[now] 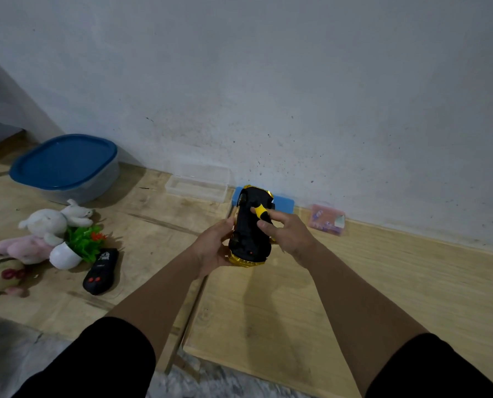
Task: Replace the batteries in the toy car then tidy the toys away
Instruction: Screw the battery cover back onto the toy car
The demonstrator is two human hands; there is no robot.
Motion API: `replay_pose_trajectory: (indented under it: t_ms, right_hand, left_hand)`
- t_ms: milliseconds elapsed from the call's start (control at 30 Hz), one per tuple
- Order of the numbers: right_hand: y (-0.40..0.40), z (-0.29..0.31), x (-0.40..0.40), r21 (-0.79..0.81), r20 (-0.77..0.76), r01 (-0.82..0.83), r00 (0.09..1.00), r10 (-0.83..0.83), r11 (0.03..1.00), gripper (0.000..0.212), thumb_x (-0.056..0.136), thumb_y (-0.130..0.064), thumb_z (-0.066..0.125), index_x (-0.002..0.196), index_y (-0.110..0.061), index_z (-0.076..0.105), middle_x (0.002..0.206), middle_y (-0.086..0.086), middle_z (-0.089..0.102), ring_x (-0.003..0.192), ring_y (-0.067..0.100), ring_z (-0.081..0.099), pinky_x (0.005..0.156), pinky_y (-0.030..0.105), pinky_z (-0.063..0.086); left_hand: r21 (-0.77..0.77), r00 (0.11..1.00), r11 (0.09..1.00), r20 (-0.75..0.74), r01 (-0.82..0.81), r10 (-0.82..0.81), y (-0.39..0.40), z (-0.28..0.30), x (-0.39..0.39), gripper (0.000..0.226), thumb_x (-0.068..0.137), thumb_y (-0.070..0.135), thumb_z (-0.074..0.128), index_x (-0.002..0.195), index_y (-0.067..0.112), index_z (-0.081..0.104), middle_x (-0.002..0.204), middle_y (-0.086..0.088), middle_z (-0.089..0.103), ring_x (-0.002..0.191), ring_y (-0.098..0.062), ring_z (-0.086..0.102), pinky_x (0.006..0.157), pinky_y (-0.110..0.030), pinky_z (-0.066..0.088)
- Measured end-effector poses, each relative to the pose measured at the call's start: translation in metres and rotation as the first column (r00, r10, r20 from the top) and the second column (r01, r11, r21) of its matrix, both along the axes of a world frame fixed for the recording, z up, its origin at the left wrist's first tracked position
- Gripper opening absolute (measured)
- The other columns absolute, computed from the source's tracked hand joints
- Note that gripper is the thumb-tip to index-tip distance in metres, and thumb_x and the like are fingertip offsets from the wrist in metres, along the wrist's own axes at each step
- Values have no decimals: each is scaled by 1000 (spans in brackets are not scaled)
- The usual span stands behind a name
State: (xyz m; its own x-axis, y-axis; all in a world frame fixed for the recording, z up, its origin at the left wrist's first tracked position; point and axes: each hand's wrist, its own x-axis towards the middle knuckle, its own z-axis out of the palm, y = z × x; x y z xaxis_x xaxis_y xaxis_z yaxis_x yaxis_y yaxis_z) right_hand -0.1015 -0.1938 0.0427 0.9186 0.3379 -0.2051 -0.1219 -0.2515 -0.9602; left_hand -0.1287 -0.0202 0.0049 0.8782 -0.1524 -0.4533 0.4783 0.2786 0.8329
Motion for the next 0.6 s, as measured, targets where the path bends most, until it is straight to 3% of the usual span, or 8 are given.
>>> replay_pose_trajectory:
  t_ms: [133, 200, 300, 433, 500, 600]
  right_hand:
    - [2, -3, 1, 62, -107, 35, 994, -28, 997, 35, 92, -16, 57, 127, -15, 58, 120, 7, 63, 109, 22, 58, 84, 31, 49]
    - [2, -6, 1, 76, -136, 51, 990, -40, 996, 30, 92, -17, 57, 121, -14, 61, 118, 12, 65, 106, 24, 61, 83, 30, 50]
    - [1, -8, 3, 85, -177, 64, 983, -48, 994, 26, 93, -19, 54, 118, -19, 62, 115, 11, 66, 107, 26, 61, 90, 38, 50]
    - [-3, -7, 7, 45, -199, 34, 980, -24, 998, 31, 93, -22, 55, 123, -18, 59, 116, 8, 62, 109, 28, 59, 88, 47, 53]
    - [-3, -6, 8, 36, -200, 36, 979, -28, 999, 34, 94, -21, 54, 127, -14, 56, 114, 4, 58, 104, 24, 60, 78, 39, 56]
    - [-2, -8, 9, 52, -182, 72, 981, -61, 996, 27, 95, -17, 51, 121, -11, 57, 95, 2, 58, 78, 16, 61, 64, 29, 53]
  left_hand:
    - [-69, 999, 998, 29, 16, -14, -3, 6, 0, 18, 98, 28, 44, 113, 18, 44, 117, -13, 60, 91, -27, 65, 59, -37, 58]
    - [-25, 997, 998, 37, 64, -63, -6, 12, 2, 19, 96, 28, 48, 113, 21, 42, 108, -12, 63, 83, -25, 67, 58, -36, 56]
    - [64, 996, 995, 32, 79, -81, -10, 16, 3, 28, 95, 30, 51, 118, 25, 38, 111, -13, 62, 87, -26, 65, 63, -39, 55]
    - [154, 1000, 988, 15, 19, -21, -4, 11, 6, 57, 87, 27, 63, 128, 35, 24, 121, -16, 59, 94, -28, 64, 73, -43, 53]
    - [214, 999, 977, 38, 11, -20, -1, 8, 6, 79, 83, 27, 69, 138, 43, 14, 122, -14, 60, 101, -29, 64, 78, -44, 53]
    - [310, 998, 951, 56, 0, -18, 2, 4, 8, 94, 77, 33, 74, 142, 53, 8, 132, -10, 55, 108, -27, 62, 80, -40, 53]
